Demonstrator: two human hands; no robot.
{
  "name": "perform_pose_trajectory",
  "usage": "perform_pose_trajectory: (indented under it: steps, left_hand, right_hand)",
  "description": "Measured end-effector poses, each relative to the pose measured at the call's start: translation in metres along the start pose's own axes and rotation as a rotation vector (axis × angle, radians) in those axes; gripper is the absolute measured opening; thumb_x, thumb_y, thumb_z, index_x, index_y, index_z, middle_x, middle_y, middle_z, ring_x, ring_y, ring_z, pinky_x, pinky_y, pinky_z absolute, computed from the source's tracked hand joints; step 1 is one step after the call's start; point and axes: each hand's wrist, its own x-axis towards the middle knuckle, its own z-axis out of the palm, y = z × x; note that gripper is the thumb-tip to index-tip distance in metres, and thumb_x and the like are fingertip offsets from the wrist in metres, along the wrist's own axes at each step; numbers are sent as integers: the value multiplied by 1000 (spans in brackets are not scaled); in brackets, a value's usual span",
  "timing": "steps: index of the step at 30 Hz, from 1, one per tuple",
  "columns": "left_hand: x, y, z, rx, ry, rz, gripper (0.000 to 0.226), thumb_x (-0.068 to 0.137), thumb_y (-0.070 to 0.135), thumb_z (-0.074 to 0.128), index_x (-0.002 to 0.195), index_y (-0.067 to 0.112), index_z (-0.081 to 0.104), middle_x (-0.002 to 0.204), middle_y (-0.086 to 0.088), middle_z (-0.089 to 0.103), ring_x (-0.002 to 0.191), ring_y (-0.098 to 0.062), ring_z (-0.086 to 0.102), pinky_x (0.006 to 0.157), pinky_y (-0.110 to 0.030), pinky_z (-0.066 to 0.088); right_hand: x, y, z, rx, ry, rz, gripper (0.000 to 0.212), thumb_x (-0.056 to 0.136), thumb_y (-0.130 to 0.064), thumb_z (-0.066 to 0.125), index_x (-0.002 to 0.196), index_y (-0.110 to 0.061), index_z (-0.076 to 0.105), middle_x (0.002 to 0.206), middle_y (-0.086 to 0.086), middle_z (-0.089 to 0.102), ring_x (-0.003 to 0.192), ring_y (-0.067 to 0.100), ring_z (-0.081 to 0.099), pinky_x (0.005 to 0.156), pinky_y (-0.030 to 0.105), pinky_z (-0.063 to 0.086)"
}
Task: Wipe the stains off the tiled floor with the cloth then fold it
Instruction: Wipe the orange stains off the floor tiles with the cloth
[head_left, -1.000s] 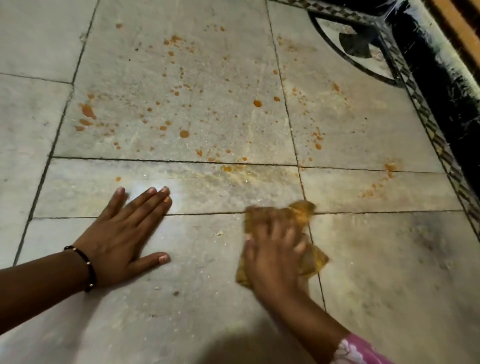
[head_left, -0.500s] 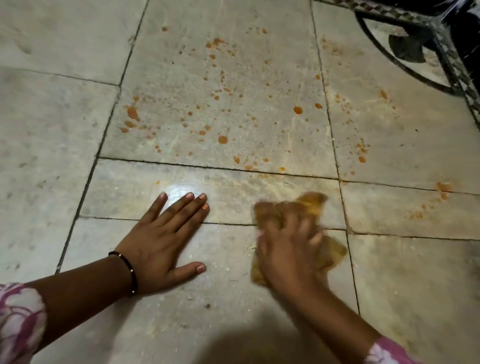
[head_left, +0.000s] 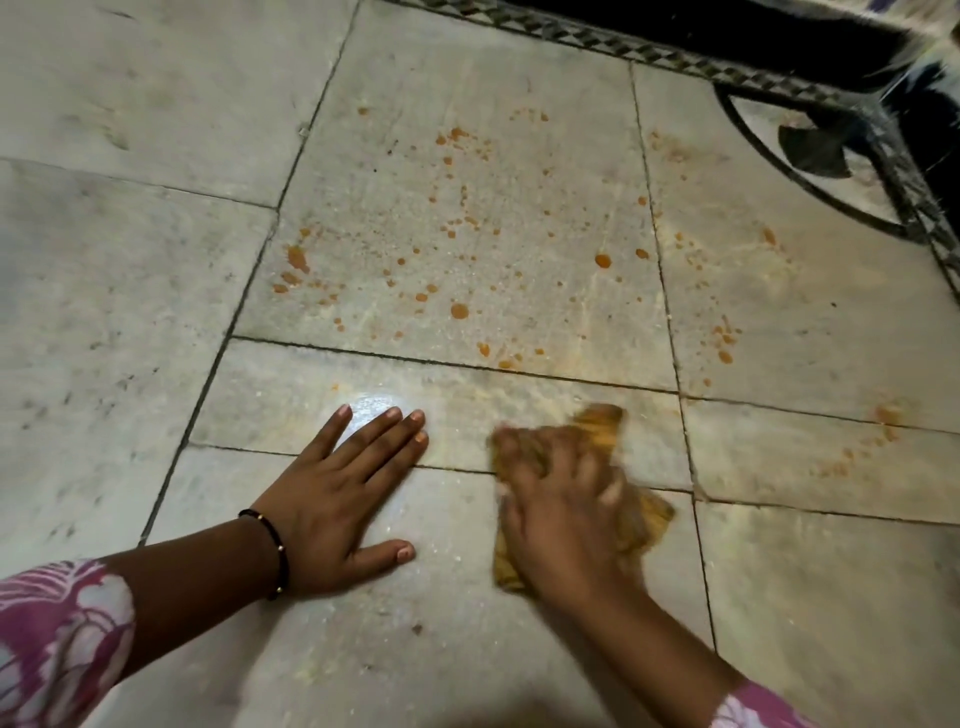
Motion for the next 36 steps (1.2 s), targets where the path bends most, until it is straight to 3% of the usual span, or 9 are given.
perform_pose_trajectory:
  steps: [4, 8, 12, 16, 20, 26, 29, 33, 36]
  left_hand:
    - [0, -1, 1, 13, -1, 3, 90, 85, 72, 30, 150, 11, 18, 158, -8, 15, 146, -23, 10, 113, -53, 13]
    - [-2, -1, 0, 4, -13, 0, 89, 86, 72, 28, 150, 11, 17, 158, -8, 14, 146, -23, 9, 113, -53, 12]
    - [-1, -1, 0, 1, -13, -4, 89, 86, 72, 26, 151, 12, 16, 158, -7, 12, 146, -22, 7, 113, -54, 11]
    - [-1, -1, 0, 13, -23, -3, 89, 86, 72, 24, 150, 11, 16, 158, -8, 12, 146, -23, 7, 113, -54, 11]
    - [1, -3, 1, 38, -36, -2, 90, 86, 73, 22, 151, 11, 15, 158, -8, 12, 146, -22, 6, 114, -53, 10]
    - [0, -3, 1, 28, -22, 1, 90, 86, 74, 23, 151, 12, 16, 158, -7, 13, 146, -22, 9, 114, -52, 11]
    - [0, -4, 3, 31, -9, -2, 91, 85, 75, 23, 151, 13, 15, 159, -6, 11, 146, -21, 7, 115, -51, 9]
    - [1, -4, 4, 34, -6, -2, 90, 85, 75, 21, 151, 14, 13, 159, -5, 10, 146, -21, 7, 115, -51, 8]
    - [1, -4, 3, 32, -12, 3, 90, 85, 75, 20, 151, 14, 13, 159, -5, 11, 146, -21, 7, 115, -51, 8]
  right_hand:
    - [42, -27, -6, 72, -20, -163, 50, 93, -40, 36, 143, -41, 27, 141, 5, 36, 124, 29, 29, 100, 58, 22]
    - [79, 34, -19, 161, -48, 178, 48, 96, -43, 35, 143, -45, 24, 145, 3, 27, 126, 29, 23, 104, 53, 17]
    - [32, 55, -14, 48, 15, 379, 50, 95, -42, 39, 144, -41, 27, 143, 9, 32, 124, 33, 26, 99, 54, 22]
    - [-18, -13, 1, 63, 58, 167, 53, 84, -35, 58, 135, -33, 46, 130, 11, 50, 112, 33, 36, 90, 61, 32]
    - [20, -21, -4, 113, -51, 21, 53, 95, -43, 37, 145, -42, 20, 147, 4, 26, 127, 29, 21, 103, 56, 15]
    - [18, 76, -12, 100, 17, 438, 50, 96, -45, 32, 144, -41, 23, 146, 8, 28, 127, 34, 26, 101, 55, 21]
    - [-39, 54, -7, 62, 32, 551, 53, 94, -44, 34, 145, -40, 22, 147, 9, 27, 125, 33, 24, 101, 54, 22]
    - [-70, -22, -9, 142, -135, 357, 56, 95, -43, 35, 146, -42, 10, 152, 0, 13, 131, 27, 13, 105, 53, 13]
    - [-32, -35, -11, 132, -108, 76, 54, 95, -44, 35, 145, -41, 16, 149, -2, 20, 130, 25, 16, 104, 52, 17]
